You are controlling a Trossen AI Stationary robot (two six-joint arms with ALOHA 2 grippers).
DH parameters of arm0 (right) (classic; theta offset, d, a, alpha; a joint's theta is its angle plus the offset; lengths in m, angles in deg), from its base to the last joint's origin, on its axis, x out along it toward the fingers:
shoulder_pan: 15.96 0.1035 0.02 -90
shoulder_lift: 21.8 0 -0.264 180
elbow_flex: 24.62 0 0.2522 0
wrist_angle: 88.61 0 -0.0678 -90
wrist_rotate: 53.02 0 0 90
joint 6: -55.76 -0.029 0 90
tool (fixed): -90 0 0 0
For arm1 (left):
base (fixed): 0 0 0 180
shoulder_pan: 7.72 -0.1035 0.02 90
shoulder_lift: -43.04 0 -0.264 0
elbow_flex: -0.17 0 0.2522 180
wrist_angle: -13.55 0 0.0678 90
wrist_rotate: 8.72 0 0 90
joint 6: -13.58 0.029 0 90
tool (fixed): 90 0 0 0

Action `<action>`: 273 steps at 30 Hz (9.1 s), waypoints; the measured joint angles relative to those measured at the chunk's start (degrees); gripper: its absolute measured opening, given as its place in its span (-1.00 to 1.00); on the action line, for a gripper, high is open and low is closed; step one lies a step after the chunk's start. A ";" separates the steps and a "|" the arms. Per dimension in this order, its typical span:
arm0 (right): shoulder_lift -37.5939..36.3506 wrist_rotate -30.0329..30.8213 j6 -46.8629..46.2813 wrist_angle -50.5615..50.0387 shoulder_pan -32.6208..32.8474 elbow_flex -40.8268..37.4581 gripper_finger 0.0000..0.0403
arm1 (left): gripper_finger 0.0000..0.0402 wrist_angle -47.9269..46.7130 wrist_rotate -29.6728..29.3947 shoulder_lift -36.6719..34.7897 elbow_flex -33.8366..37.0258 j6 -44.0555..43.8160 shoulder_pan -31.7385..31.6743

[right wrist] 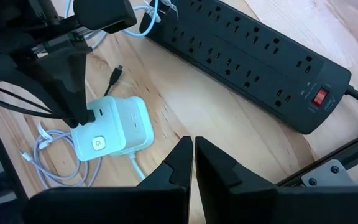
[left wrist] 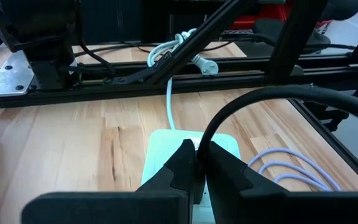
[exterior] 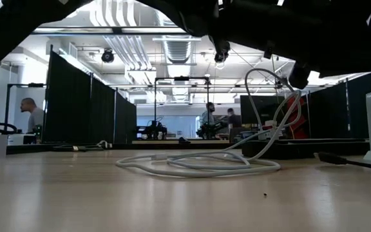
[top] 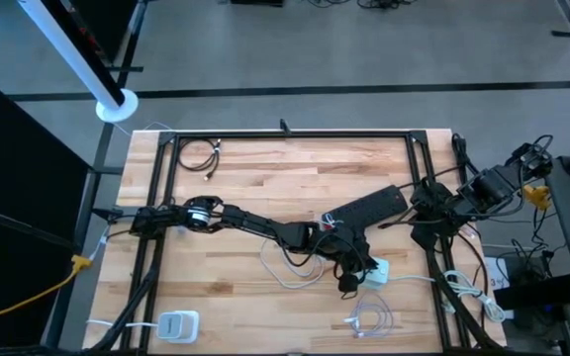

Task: Plug in charger cables
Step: Insert the top right black charger cable into the right white outlet extension, then insert the white charger cable into the right white outlet extension, then insert the right white charger cable into the right white outlet extension

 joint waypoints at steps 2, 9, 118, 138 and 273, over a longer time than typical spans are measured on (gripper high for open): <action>0.02 0.00 0.56 0.00 0.00 0.00 -0.99 | -0.71 -3.42 -0.22 0.19 -0.75 0.04 0.00; 0.00 1.02 0.97 0.03 0.01 -0.02 -0.88 | -0.12 -14.83 -0.15 0.33 -5.81 3.70 0.00; 65.20 -7.50 11.34 45.35 20.73 18.55 -0.16 | -0.86 -87.97 -50.73 -31.54 -20.60 -21.06 30.71; 66.04 -8.46 16.31 46.32 19.02 15.61 -0.38 | -0.87 -75.24 -50.67 -31.54 -20.36 -13.21 30.71; 70.33 -1.69 3.80 46.79 22.73 22.14 0.02 | -0.87 -73.01 -26.58 -35.47 -8.69 -2.68 15.99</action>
